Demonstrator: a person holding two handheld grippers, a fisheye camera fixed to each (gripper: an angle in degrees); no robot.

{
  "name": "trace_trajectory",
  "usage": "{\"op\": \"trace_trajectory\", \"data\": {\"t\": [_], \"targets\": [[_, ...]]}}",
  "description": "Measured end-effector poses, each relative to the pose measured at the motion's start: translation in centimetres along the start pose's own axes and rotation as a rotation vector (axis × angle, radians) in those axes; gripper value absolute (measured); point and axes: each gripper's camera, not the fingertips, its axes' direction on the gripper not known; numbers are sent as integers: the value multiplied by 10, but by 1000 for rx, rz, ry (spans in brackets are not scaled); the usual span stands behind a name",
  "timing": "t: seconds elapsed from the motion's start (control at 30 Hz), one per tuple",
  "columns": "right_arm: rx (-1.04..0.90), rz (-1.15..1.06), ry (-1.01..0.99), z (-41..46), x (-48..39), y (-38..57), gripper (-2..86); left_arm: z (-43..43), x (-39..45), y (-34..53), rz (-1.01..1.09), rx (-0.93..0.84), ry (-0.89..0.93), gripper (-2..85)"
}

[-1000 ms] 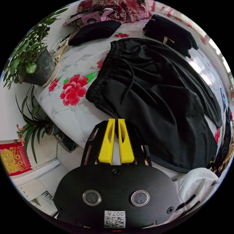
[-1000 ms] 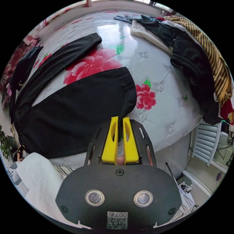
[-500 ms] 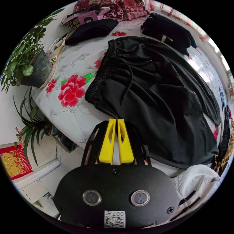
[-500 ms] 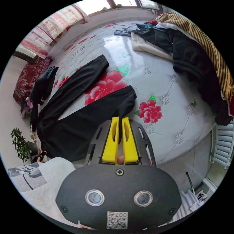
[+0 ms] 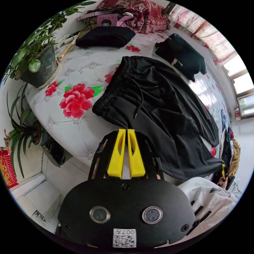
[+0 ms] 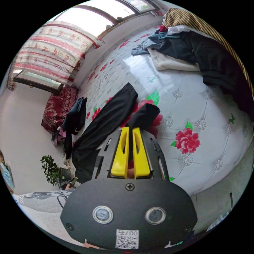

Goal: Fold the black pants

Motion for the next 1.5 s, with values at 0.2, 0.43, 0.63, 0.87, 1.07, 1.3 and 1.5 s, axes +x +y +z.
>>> {"op": "trace_trajectory", "data": {"t": [0.2,0.43,0.63,0.87,1.07,1.3,1.5], "targets": [[14,-18,-39,-7,-3,-3,-1,-24,-12,7,5,37,73,-10],[55,59,-203,-18,-5,-22,0,-56,-57,-1,-131,103,401,-10],[63,53,-190,19,-59,-97,2,-52,-34,-82,-172,192,442,-8],[-25,-13,133,129,-126,-163,16,10,82,-192,-70,177,125,6],[-29,-123,175,144,-111,-131,21,5,114,-145,91,326,52,-9],[-182,-185,327,189,-85,-105,11,61,116,-107,190,178,-144,-10],[-168,-289,441,172,-77,-87,0,83,150,-99,500,35,-361,-9]]}}
